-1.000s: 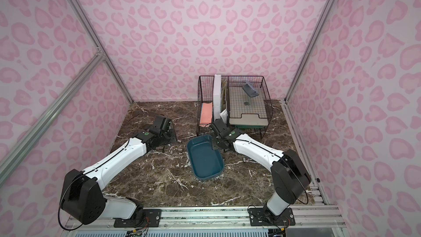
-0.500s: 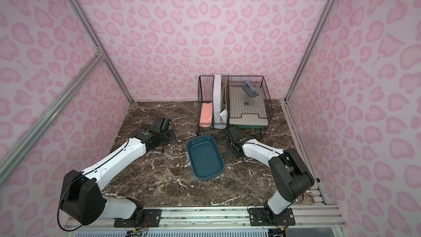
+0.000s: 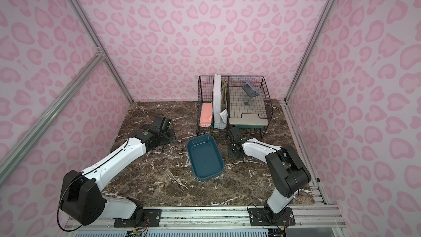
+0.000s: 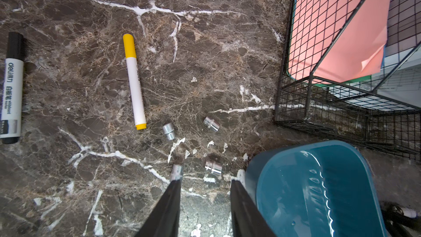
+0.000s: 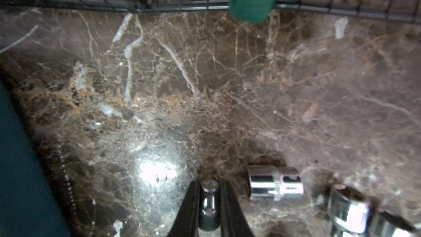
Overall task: Take out the socket from the storage box
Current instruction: Place the socket head at the center of the board.
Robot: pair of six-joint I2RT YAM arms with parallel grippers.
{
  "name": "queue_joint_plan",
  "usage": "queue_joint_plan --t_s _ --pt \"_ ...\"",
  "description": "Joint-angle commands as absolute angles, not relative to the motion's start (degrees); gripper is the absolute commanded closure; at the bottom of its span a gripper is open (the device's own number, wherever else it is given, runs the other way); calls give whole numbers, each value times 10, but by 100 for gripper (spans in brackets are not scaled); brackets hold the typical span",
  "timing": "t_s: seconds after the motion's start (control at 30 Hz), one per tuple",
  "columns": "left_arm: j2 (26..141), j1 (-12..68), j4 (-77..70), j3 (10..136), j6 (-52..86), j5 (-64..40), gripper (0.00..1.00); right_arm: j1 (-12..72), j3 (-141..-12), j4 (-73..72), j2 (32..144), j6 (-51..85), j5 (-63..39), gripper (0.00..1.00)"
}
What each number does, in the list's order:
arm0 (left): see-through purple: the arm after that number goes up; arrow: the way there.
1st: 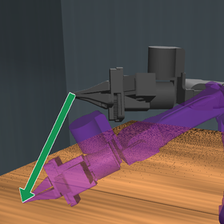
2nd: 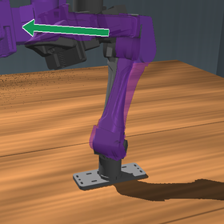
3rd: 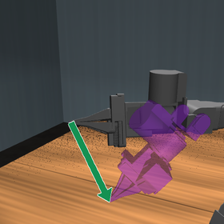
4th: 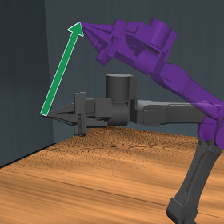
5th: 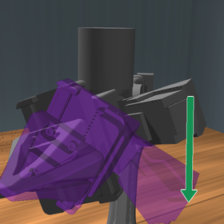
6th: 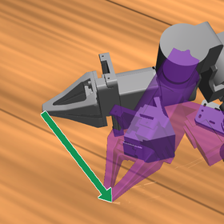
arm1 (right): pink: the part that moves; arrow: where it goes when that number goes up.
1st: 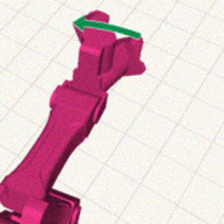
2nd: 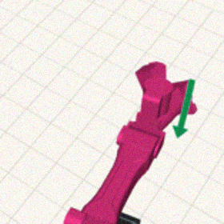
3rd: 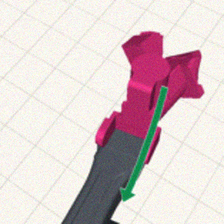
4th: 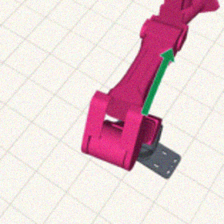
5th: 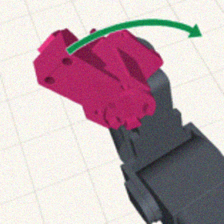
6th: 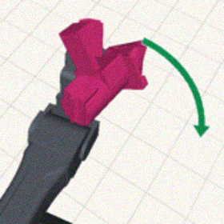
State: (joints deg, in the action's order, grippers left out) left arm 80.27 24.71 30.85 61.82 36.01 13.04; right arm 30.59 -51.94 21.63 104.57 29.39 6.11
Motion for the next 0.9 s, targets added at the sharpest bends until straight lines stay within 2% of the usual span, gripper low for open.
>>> queue_joint_plan --t_s 0.0,0.27,0.67,0.87 --pt "801 247 320 624 356 137 59 306 -522 203 1047 296 65 86" --pt "801 247 322 627 351 142 59 304 -518 204 1033 296 62 72" --pt "803 247 322 640 341 150 59 303 -517 222 979 293 65 65" --pt "815 243 307 645 310 197 57 294 -516 229 903 273 83 60"
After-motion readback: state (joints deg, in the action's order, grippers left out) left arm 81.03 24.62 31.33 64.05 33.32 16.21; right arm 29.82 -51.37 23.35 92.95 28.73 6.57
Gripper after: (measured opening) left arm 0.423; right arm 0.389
